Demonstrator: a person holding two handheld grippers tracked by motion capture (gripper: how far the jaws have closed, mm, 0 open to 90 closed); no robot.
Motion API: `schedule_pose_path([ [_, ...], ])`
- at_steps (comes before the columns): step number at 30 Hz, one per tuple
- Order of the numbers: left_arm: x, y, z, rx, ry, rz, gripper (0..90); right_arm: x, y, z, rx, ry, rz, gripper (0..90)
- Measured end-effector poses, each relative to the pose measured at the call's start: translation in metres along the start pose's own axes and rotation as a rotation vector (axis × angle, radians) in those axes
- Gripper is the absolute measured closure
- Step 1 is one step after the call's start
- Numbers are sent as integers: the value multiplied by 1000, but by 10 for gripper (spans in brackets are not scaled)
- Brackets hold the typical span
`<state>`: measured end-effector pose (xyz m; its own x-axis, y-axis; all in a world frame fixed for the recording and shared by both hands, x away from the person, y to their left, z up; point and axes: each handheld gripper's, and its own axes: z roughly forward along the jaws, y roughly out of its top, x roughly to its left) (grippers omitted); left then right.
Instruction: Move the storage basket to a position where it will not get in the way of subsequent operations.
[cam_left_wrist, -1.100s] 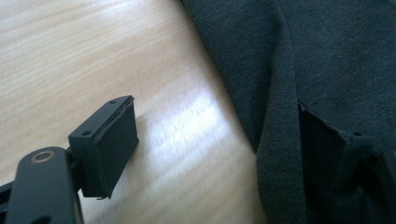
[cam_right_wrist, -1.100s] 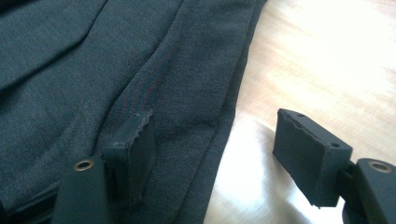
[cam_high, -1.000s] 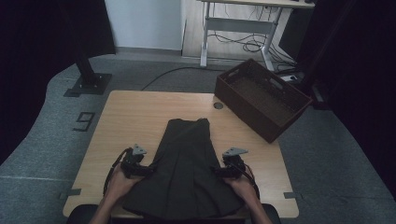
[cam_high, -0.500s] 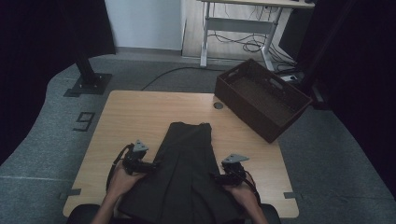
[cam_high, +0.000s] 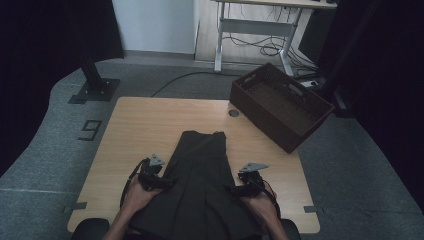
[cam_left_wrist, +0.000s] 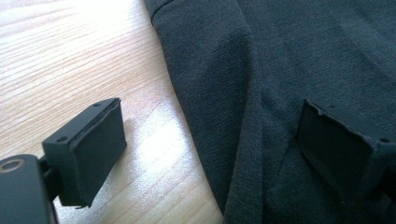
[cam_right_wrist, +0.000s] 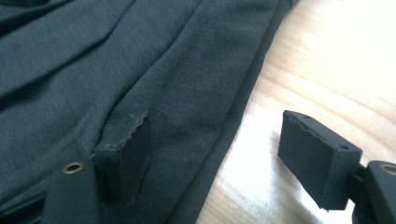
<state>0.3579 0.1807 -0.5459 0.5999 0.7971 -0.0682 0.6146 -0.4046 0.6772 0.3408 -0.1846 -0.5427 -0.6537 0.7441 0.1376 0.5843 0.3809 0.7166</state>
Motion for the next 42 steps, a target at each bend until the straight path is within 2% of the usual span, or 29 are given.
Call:
schedule_pose_path([
  [3, 0, -1, 0, -7, 0, -2, 77, -3, 8, -1, 2, -1, 0, 217],
  [5, 0, -1, 0, -10, 0, -2, 77, -6, 16, 0, 9, 24, 6, 197],
  [7, 0, -1, 0, -12, 0, -4, 77, -8, 24, 1, -8, 43, 26, 126],
  [9, 0, -1, 0, -13, 0, -4, 77, -11, 34, 3, -12, 61, 21, 102],
  [12, 0, -2, 0, -14, 1, -4, 77, -13, 52, 6, -4, 57, 21, 82],
  [14, 0, -2, 0, -13, 1, -4, 77, -15, 64, 10, -3, 37, 8, 87],
  [19, 0, -2, 0, -13, 1, -4, 77, -23, 93, 24, -15, -23, 18, 122],
  [24, 0, -2, 0, -14, 1, -4, 77, -33, 113, 42, -18, -77, 28, 136],
  [27, 0, -2, 0, -13, 1, -4, 77, -41, 117, 57, 5, -110, 37, 133],
  [30, 0, -2, 0, -14, 0, -4, 77, -47, 117, 73, 18, -101, 65, 108],
  [34, 0, -2, 0, -13, 1, -4, 77, -52, 111, 90, 54, -88, 70, 60],
  [38, 0, -2, 0, -13, 1, -4, 76, -52, 105, 100, 86, -73, 52, 27],
  [40, 0, -1, 0, -13, 1, -3, 77, -50, 104, 103, 73, -89, 36, 23],
  [42, 0, -1, 0, -13, 1, -3, 76, -46, 106, 103, 81, -84, 11, 100],
])
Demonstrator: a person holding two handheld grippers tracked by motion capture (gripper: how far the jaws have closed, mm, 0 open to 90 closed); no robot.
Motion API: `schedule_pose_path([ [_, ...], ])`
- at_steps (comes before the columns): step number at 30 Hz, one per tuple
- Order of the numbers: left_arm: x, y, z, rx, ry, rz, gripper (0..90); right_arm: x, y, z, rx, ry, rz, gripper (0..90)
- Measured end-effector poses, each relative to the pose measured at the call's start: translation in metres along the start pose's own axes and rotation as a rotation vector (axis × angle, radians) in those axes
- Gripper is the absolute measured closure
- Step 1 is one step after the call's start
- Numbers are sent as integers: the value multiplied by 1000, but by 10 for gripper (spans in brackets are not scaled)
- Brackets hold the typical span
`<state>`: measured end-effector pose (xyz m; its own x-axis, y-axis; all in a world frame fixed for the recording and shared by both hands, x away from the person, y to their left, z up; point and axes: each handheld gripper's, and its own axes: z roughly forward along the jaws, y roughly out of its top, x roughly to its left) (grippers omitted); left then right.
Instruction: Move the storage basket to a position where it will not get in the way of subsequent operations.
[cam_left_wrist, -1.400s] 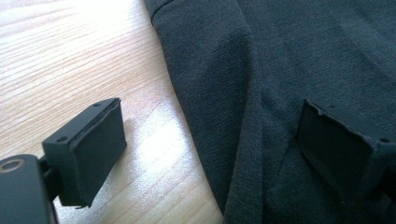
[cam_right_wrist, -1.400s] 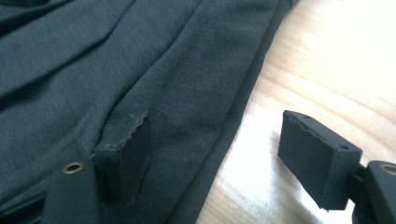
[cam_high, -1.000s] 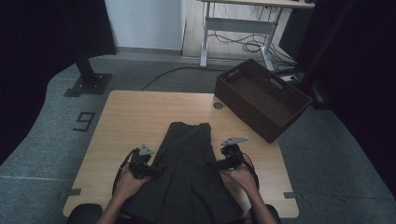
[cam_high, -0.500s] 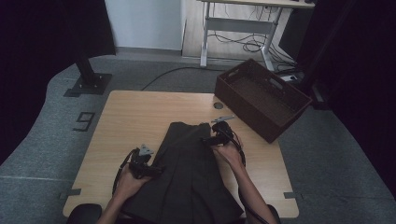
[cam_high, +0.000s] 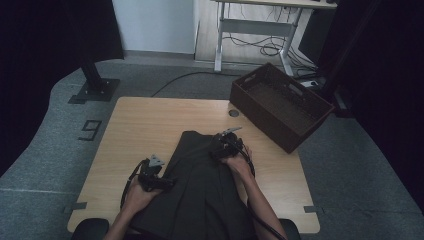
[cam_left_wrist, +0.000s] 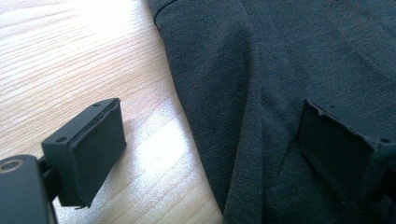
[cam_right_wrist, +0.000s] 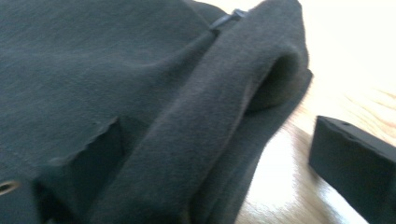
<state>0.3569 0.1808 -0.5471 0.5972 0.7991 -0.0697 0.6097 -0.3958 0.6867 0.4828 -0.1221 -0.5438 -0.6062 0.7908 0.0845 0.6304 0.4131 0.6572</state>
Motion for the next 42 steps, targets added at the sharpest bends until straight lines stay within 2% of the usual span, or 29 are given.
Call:
schedule_pose_path([
  [1, 0, 0, 0, 0, 0, 0, 76, 2, 1, -1, 0, 18, -15, 189],
  [3, 0, 0, 0, 0, 1, -1, 76, 5, 4, -2, 13, 25, -28, 275],
  [6, 0, 0, 0, 1, 1, -1, 75, 7, 8, -4, 32, 38, -11, 482],
  [10, 0, 1, -1, 12, -5, -5, 80, 8, 9, -5, 35, 60, 6, 633],
  [12, -1, 5, -6, 17, -1, -11, 109, 6, 8, -5, 32, 82, 38, 716],
  [13, -3, 6, -10, 2, 3, -8, 124, 5, 8, -5, 30, 93, 53, 738],
  [15, -9, 9, -16, -35, -20, -5, 137, 3, 7, -6, 25, 107, 66, 754],
  [18, -16, 9, -17, -35, -17, 7, 65, 3, 7, -6, 19, 104, 64, 758],
  [20, -20, 6, -11, 7, 8, 14, 10, 5, 7, -7, 15, 94, 54, 764],
  [22, -21, 1, -4, 53, 39, 28, 0, 7, 8, -9, 8, 83, 39, 772],
  [24, -19, 1, -2, 64, 38, -3, 0, 8, 8, -12, -2, 84, 25, 777],
  [25, -19, 1, -2, 64, 38, -3, 0, 8, 8, -12, -2, 84, 25, 777],
  [27, -18, 1, 0, 70, 44, -18, 0, 9, 10, -20, -37, 89, 7, 780],
  [31, -18, 2, 0, 68, 53, -25, 0, 13, 15, -37, -89, 99, -22, 786],
  [34, -16, 2, 1, 67, 54, -23, 0, 20, 20, -55, -133, 101, -51, 790],
  [42, -15, 2, 1, 60, 55, -22, 0, 40, 25, -101, -230, 152, -131, 795],
])
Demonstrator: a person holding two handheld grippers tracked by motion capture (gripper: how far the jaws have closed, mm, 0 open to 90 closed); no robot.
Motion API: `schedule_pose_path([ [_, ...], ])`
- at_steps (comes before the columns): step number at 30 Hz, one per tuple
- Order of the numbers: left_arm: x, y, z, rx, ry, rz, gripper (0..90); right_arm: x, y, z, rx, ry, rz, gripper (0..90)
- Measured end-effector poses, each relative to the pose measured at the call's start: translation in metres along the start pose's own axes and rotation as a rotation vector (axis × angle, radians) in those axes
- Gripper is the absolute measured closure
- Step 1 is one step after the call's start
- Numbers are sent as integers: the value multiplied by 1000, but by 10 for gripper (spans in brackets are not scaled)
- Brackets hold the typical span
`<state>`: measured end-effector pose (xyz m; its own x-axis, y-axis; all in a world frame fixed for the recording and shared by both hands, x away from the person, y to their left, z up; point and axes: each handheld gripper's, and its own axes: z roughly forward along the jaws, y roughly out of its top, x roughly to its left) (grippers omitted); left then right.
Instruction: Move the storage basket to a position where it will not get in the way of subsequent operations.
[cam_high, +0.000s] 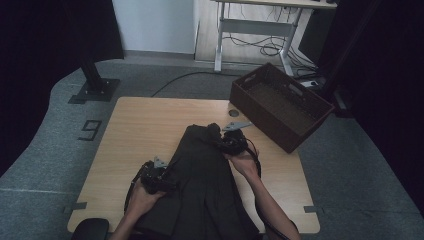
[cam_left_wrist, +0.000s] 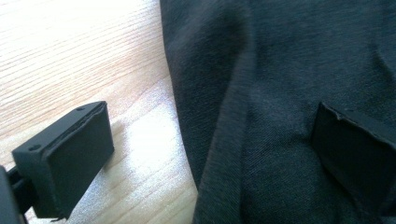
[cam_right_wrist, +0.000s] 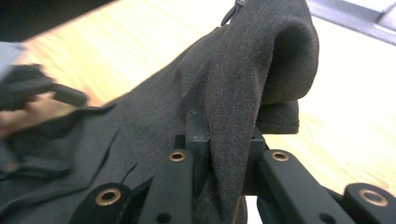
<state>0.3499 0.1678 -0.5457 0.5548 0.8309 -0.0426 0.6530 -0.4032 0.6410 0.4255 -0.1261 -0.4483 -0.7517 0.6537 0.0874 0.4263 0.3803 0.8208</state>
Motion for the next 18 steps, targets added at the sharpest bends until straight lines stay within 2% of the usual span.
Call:
schedule_pose_path([
  [7, 0, 0, 0, -2, 2, 0, 0, 22, -1, -32, -53, 67, -65, 797],
  [10, 0, 0, 0, -2, 2, -1, 0, 28, -4, -40, -66, 86, -75, 797],
  [11, 0, 0, 0, -3, 2, -2, 0, 35, -9, -47, -73, 103, -85, 797],
  [18, 0, 0, 0, -2, 2, -4, 0, 53, -30, -63, -72, 158, -99, 797],
])
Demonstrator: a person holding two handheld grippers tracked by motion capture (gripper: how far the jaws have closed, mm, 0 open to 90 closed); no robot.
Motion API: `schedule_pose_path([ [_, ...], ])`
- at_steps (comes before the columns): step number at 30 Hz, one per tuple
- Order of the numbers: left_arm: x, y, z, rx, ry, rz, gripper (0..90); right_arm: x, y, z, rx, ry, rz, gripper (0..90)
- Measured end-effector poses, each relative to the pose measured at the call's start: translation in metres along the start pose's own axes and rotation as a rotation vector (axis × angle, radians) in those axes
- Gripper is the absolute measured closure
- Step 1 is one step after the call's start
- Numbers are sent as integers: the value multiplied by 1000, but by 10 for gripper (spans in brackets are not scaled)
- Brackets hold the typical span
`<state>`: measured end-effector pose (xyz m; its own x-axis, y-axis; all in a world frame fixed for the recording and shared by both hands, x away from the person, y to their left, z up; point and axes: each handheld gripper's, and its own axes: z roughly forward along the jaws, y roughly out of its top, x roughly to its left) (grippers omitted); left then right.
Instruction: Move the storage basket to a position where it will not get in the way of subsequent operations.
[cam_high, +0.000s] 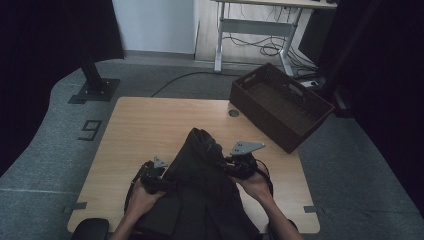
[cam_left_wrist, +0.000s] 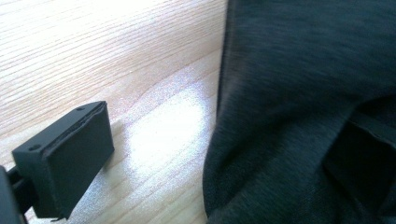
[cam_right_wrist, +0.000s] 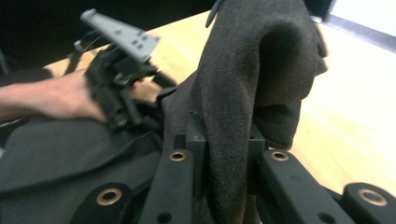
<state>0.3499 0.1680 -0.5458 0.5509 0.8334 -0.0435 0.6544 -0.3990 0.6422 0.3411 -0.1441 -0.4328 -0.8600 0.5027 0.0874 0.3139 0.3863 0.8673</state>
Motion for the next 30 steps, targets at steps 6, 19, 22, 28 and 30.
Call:
schedule_pose_path([
  [6, 0, 1, 0, 4, 3, -1, 0, 18, -24, -3, 43, 50, 17, 797],
  [19, 4, 4, 3, 5, -5, 8, 0, 45, -87, 23, 196, 143, 95, 794],
  [22, 7, 5, 4, 1, -10, 12, 0, 46, -91, 30, 222, 118, 76, 792],
  [28, 21, 12, 7, 13, -43, 43, 0, 37, -92, 42, 211, 63, 70, 790],
  [30, 28, 19, 7, 46, -40, 49, 0, 31, -90, 47, 200, 55, 85, 791],
])
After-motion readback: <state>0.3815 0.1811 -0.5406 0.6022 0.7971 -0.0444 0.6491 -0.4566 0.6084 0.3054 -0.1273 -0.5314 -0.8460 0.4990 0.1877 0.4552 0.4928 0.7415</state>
